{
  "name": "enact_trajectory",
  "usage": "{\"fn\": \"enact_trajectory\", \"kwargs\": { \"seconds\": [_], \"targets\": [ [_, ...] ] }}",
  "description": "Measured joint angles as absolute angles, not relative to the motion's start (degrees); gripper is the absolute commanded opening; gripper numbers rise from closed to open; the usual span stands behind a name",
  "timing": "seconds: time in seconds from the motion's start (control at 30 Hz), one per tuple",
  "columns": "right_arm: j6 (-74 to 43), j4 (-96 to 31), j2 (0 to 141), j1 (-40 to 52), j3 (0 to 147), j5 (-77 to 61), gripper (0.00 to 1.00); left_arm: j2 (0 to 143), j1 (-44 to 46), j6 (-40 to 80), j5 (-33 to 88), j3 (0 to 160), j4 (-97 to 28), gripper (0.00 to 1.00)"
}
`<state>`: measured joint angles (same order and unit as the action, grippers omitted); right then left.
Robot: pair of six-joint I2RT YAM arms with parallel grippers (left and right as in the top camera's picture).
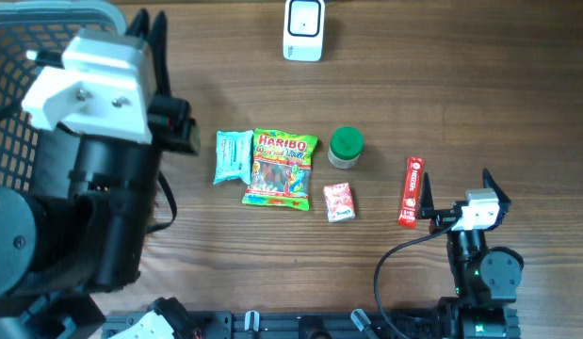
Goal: Scan the item barcode
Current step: 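Move the left gripper back toward the basket, then reach the right gripper to the green-lidded jar and grasp it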
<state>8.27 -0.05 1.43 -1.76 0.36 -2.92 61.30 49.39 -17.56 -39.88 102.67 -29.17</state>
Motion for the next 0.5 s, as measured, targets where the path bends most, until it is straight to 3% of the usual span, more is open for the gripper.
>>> {"fn": "enact_trajectory", "kwargs": {
  "seconds": [0.23,0.4,0.5],
  "targets": [
    [8.27,-0.05,1.43,-1.76,0.36,-2.94,1.00,58.50,31.94,-15.42,-38.83,98.63,-28.21,0.04],
    [7.60,2.11,1.43,-1.76,0.34,-5.50,1.00,45.63,19.44,-11.05,-25.54,87.92,-27.79,0.04],
    [-4.71,11.05,1.45,-1.76,0.34,-9.69,1.00,36.82,12.60,-7.31,-16.75,86.00,-27.44,0.04]
  ]
}}
